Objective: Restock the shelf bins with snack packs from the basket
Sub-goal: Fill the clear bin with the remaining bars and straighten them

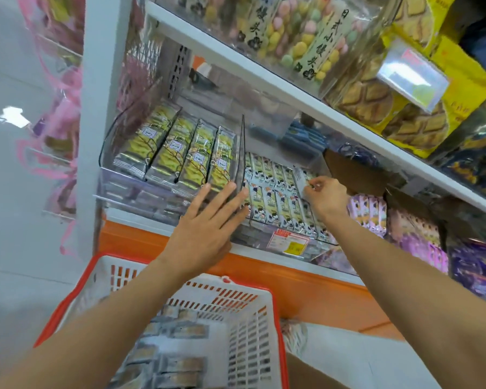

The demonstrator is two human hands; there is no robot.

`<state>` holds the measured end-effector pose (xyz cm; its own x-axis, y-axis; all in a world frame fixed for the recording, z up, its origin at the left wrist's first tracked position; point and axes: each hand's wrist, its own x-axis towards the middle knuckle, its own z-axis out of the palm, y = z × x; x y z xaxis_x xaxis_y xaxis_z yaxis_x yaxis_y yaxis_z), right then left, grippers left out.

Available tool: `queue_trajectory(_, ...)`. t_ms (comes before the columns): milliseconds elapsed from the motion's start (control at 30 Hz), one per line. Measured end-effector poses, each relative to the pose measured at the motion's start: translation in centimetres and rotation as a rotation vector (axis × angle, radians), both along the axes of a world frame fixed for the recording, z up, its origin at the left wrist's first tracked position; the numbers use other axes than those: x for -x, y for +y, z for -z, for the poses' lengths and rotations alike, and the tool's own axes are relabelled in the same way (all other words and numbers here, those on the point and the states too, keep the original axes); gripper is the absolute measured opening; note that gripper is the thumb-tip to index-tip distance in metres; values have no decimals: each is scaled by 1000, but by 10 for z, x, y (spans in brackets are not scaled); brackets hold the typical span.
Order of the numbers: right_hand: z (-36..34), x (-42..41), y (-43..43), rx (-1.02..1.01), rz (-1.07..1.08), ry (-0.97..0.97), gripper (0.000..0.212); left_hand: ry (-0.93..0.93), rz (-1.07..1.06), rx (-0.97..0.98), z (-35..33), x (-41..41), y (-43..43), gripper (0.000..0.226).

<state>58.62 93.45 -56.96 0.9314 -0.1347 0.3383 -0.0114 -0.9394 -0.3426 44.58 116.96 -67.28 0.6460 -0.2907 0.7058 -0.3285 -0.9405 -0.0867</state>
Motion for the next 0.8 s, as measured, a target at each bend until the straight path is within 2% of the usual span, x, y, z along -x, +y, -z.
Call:
queue_trajectory(400,17,-20,-7,-32,-23,0,26,-6,-13,-13,5,-4,-3,67)
queue_trajectory(500,13,-14,-6,-6,-37,27,33,15,-18,-15,3,-2,-4,69)
queue_trajectory(600,10,-2,-5,19,-99,-43,39,47,-29,-36,0,0,-5,71)
queue_trajectory(800,3,47,7,-207,-268,-138,24,73,-53,-45,-4,15,-16,76)
